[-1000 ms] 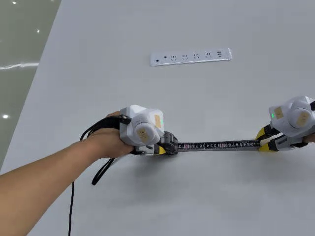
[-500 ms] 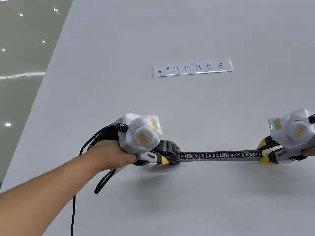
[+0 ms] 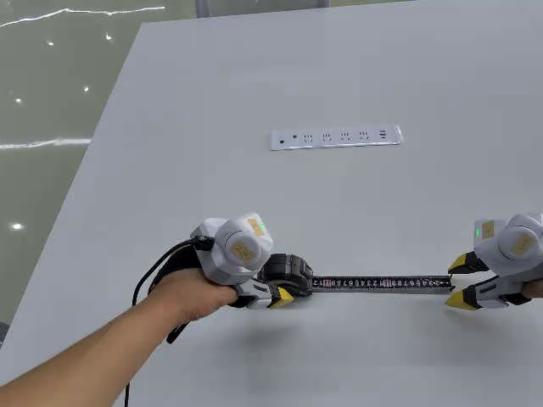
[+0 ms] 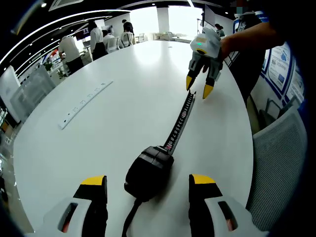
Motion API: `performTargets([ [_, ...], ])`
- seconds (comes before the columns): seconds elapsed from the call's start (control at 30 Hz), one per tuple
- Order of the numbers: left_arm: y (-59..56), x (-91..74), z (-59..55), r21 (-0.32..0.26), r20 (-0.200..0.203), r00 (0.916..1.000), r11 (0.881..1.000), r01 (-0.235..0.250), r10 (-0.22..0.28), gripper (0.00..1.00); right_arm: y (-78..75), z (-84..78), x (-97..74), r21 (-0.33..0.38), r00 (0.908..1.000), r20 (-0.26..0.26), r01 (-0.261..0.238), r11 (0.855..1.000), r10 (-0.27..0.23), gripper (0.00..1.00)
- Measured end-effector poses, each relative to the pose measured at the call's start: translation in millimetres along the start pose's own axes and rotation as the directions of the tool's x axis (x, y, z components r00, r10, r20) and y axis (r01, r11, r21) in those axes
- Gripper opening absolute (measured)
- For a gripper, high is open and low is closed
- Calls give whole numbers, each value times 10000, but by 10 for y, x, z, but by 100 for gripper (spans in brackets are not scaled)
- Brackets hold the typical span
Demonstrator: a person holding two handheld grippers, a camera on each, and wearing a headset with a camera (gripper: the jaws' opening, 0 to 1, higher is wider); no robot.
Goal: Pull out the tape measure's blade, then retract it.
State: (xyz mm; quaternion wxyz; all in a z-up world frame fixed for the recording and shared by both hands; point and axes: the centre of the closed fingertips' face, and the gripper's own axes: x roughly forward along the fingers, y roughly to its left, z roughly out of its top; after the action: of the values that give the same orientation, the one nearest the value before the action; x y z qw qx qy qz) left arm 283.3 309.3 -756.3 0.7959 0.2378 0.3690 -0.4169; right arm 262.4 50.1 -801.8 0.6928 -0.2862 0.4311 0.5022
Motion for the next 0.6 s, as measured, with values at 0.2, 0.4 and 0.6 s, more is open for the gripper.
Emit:
performTargets([
  [0.2,-42,-107,-36,-820,150,9993,9961,-318,332,67,68,91,-128,916,9965,602,522,9944,-578,39],
  [0.4,-93,-230,-86,-1809,193,9979,9818,-581,626,67,164,113,-269,1405,9901,916,928,9857,-1063,46],
  [0.6,-130,-370,-96,-2259,285,9946,9699,-906,996,71,283,126,-403,2011,9818,1202,1212,9720,-1473,52],
])
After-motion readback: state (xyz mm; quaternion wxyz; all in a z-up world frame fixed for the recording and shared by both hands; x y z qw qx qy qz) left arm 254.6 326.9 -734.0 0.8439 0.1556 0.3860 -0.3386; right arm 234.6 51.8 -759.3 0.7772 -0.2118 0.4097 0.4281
